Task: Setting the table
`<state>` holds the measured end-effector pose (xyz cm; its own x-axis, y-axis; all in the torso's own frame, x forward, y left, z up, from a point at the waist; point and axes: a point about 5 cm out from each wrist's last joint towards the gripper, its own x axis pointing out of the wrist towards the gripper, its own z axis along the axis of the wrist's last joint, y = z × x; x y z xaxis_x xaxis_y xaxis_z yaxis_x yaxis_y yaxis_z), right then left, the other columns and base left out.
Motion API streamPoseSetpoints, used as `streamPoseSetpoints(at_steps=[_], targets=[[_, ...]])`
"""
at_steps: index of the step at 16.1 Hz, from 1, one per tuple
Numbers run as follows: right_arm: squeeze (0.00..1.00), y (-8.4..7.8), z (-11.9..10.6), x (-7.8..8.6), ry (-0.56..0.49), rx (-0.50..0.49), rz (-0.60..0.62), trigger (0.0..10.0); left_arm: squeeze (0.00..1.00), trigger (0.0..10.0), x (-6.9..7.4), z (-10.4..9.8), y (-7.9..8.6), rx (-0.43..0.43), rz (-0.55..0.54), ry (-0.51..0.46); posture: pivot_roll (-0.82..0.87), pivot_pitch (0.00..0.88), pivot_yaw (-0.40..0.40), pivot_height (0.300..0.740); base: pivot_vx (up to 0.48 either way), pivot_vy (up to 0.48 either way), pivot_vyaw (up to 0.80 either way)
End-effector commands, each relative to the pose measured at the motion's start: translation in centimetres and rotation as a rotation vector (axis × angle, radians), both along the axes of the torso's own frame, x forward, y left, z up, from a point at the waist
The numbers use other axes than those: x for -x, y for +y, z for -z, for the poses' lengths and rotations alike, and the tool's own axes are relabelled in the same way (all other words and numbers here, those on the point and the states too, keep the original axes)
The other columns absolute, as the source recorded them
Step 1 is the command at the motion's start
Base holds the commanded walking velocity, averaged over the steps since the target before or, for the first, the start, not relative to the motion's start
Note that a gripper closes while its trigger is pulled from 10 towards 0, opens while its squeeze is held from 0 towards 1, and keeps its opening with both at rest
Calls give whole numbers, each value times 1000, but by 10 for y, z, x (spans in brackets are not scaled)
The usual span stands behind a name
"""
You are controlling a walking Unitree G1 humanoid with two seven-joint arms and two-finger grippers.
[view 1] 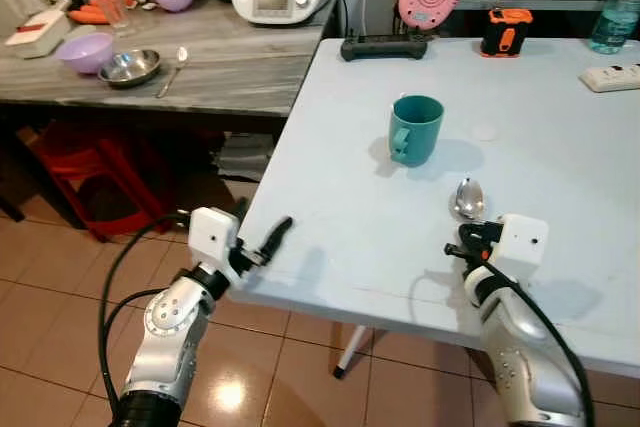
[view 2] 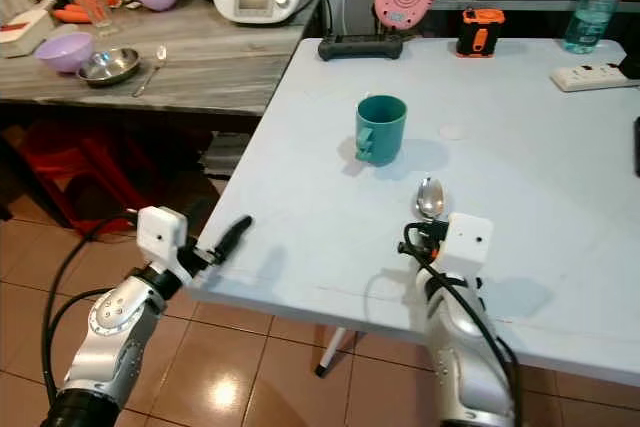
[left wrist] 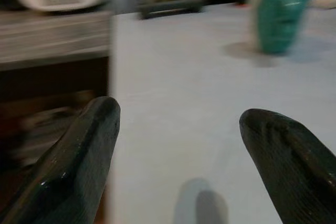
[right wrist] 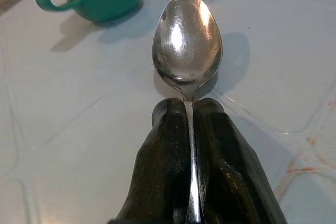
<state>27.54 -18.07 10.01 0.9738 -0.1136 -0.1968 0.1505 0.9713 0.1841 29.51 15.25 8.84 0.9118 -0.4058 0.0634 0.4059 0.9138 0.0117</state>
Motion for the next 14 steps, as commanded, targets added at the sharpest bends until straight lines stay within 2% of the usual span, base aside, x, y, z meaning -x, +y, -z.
streamPoseSetpoints(at_steps=[1, 2, 4, 6, 11, 14], targets=[[0, 4, 7, 4, 18, -11, 2, 1686, 0, 10000, -3, 2, 12, -21, -109, 6, -113, 0, 129, 740, 0, 0, 0], [0, 8, 5, 4, -7, -2, -8, 10000, 0, 10000, -5, 2, 16, -6, -158, 14, -110, 0, 129, 740, 0, 0, 0], [0, 16, 2, 3, -46, -6, -19, 10000, 0, 10000, -8, 3, 14, 38, -152, 31, -105, 0, 125, 740, 0, 0, 0], [0, 19, 0, 0, -66, -6, -25, 10000, 0, 10000, -10, 0, 10, 34, -134, 10, -103, 0, 126, 740, 0, 148, -309], [0, 20, -4, -6, -99, 0, -30, 10000, 0, 10000, -13, -1, 2, 67, -120, 3, -105, 0, 128, 740, 0, 474, -710], [0, 22, -3, -6, -112, -2, -36, 10000, 0, 10000, -14, -1, 0, 70, -110, 2, -105, 0, 128, 740, 0, 476, -148]])
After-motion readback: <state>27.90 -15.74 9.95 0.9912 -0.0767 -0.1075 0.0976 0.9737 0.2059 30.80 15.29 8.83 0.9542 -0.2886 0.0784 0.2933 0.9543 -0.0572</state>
